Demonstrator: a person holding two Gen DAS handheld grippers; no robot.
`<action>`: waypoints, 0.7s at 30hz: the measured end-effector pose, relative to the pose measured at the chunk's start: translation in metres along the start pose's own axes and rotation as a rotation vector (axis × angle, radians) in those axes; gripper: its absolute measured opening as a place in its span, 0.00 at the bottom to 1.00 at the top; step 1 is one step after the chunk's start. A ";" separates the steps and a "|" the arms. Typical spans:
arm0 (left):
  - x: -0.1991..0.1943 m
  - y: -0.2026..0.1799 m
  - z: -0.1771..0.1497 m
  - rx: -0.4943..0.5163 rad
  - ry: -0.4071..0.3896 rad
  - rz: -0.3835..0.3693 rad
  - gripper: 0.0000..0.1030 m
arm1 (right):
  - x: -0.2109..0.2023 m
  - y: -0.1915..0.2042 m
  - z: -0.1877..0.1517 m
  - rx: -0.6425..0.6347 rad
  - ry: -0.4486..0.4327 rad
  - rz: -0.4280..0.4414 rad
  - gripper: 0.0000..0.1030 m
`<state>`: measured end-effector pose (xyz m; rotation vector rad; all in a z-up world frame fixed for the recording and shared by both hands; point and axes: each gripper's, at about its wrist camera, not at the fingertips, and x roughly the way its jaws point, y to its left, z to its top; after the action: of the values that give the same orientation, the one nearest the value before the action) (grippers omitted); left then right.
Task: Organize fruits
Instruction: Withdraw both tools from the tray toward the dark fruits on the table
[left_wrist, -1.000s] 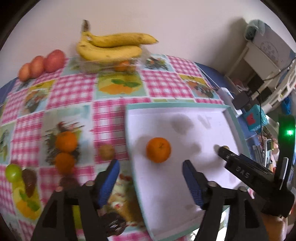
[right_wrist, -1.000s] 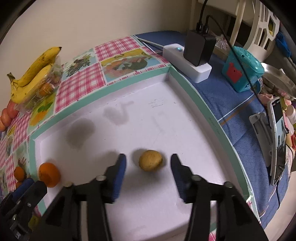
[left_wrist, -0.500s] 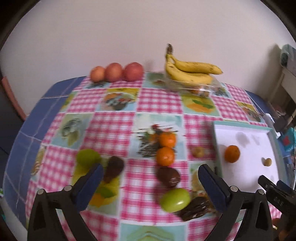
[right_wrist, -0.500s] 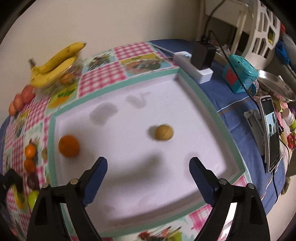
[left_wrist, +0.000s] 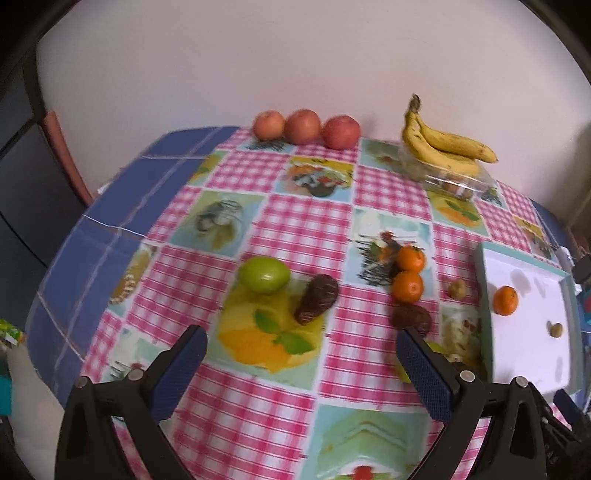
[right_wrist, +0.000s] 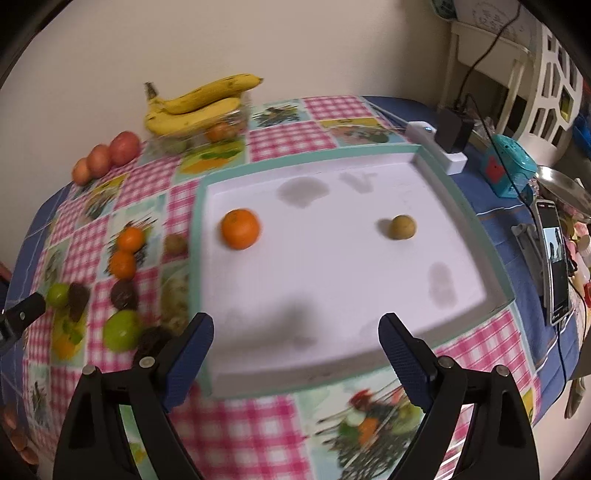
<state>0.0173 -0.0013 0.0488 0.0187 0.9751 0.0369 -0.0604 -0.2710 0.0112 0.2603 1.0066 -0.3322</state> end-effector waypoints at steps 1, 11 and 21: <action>-0.001 0.004 -0.001 -0.001 -0.010 0.016 1.00 | -0.001 0.004 -0.003 -0.003 0.004 0.005 0.89; 0.011 0.047 -0.005 -0.052 -0.038 -0.006 1.00 | 0.001 0.042 -0.025 -0.095 0.039 0.014 0.89; 0.026 0.067 -0.001 -0.122 -0.016 -0.111 1.00 | 0.007 0.082 -0.024 -0.144 0.107 0.132 0.89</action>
<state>0.0294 0.0662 0.0288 -0.1476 0.9555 -0.0059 -0.0436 -0.1878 -0.0015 0.2146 1.1080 -0.1263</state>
